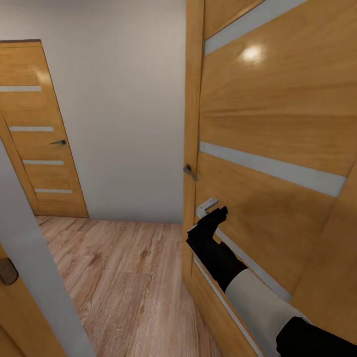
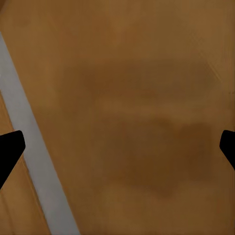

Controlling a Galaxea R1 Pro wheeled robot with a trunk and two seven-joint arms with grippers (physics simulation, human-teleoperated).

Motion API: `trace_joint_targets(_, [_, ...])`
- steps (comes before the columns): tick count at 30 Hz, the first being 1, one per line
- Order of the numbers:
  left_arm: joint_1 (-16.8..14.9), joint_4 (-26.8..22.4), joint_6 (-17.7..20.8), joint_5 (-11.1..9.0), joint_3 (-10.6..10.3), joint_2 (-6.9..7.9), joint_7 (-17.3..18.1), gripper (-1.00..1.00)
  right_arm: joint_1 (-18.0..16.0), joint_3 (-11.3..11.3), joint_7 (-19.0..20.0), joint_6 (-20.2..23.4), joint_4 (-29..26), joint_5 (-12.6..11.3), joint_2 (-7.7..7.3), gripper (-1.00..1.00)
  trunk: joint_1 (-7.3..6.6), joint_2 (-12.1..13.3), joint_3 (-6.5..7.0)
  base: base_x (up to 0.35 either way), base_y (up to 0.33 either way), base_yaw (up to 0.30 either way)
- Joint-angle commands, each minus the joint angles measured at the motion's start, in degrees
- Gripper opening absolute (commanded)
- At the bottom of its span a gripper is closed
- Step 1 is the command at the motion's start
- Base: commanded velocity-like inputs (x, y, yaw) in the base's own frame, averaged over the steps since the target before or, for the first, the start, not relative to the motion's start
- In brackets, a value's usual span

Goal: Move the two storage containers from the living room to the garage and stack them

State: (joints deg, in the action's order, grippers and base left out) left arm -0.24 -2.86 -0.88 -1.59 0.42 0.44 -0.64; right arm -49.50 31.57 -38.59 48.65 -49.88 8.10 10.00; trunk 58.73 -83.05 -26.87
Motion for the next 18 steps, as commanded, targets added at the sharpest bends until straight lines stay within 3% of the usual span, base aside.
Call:
trace_joint_targets(1, [-0.02, 0.01, -0.09, -0.17, 0.02, 0.0, -0.07, 1.0, -0.33, 0.06, -0.02, 0.29, 0.11, 0.16, 0.0, 1.0, 0.0, -0.03, -0.06, 0.0, 0.0, 0.0])
trace_joint_targets(5, [-0.02, 0.0, -0.09, -0.17, 0.02, 0.0, -0.07, 1.0, -2.27, -0.06, 0.06, -0.55, 3.03, -0.35, 0.0, 1.0, 0.0, -0.03, -0.06, 0.0, 0.0, 0.0])
trace_joint_targets(7, [-0.02, -0.01, -0.12, -0.17, 0.02, 0.0, -0.07, 1.0, -3.42, -0.09, 0.08, -1.73, 5.43, -2.41, 0.0, 1.0, 0.0, -0.03, -0.06, 0.0, 0.0, 0.0])
trace_joint_targets(8, [-0.02, -0.03, -0.1, -0.17, 0.02, 0.0, -0.07, 1.0, -4.5, -0.1, 0.04, -2.84, 7.27, -4.52, 0.0, 1.0, 0.0, -0.03, -0.06, 0.0, 0.0, 0.0])
trace_joint_targets(12, [-0.02, 0.0, -0.09, -0.17, 0.02, 0.0, -0.07, 1.0, -7.35, -0.1, 0.01, -5.4, 12.68, -7.72, 0.0, 1.0, 0.0, -0.03, -0.06, 0.0, 0.0, 0.0])
trace_joint_targets(18, [-0.02, 0.01, -0.09, -0.17, 0.02, 0.0, -0.07, 1.0, -9.63, -0.11, 0.01, -7.77, 17.19, -8.71, 0.0, 1.0, 0.0, -0.03, -0.06, 0.0, 0.0, 0.0])
